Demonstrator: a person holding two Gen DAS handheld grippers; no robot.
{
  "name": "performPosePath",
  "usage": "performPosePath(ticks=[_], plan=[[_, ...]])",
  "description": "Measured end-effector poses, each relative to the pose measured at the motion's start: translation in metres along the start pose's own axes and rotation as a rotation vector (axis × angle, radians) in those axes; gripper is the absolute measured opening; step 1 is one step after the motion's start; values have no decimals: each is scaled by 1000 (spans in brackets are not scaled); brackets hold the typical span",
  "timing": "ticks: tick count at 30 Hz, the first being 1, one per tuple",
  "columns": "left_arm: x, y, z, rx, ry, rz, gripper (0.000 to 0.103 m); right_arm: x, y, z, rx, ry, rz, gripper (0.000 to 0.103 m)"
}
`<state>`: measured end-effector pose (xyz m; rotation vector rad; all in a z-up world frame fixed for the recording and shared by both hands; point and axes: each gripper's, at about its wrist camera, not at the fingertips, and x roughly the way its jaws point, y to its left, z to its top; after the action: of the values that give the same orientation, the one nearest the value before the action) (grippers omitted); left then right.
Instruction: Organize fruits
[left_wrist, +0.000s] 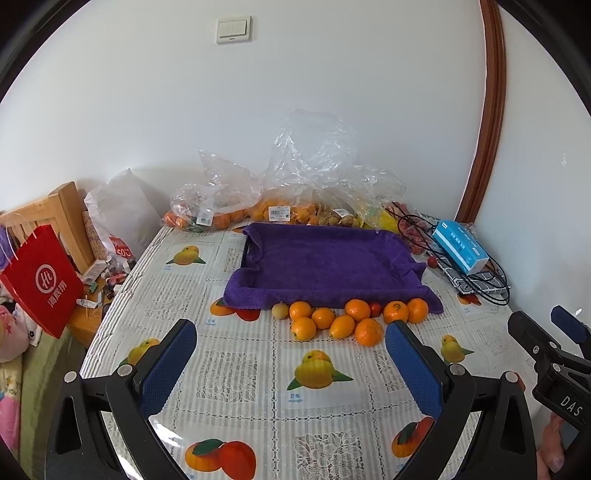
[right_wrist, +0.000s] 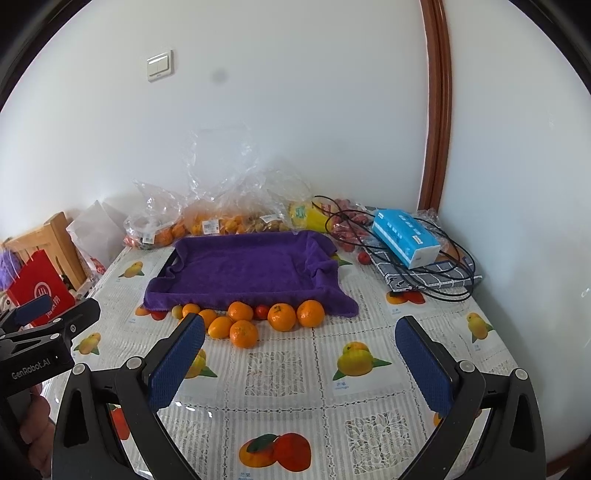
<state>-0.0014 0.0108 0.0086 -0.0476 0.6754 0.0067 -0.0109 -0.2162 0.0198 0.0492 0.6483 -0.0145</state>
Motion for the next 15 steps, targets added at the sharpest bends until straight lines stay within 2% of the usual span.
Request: performPosePath(ticks=[15], plan=[[-1, 1, -2, 5, -3, 0, 103, -1, 1, 0, 2, 0, -2, 102]])
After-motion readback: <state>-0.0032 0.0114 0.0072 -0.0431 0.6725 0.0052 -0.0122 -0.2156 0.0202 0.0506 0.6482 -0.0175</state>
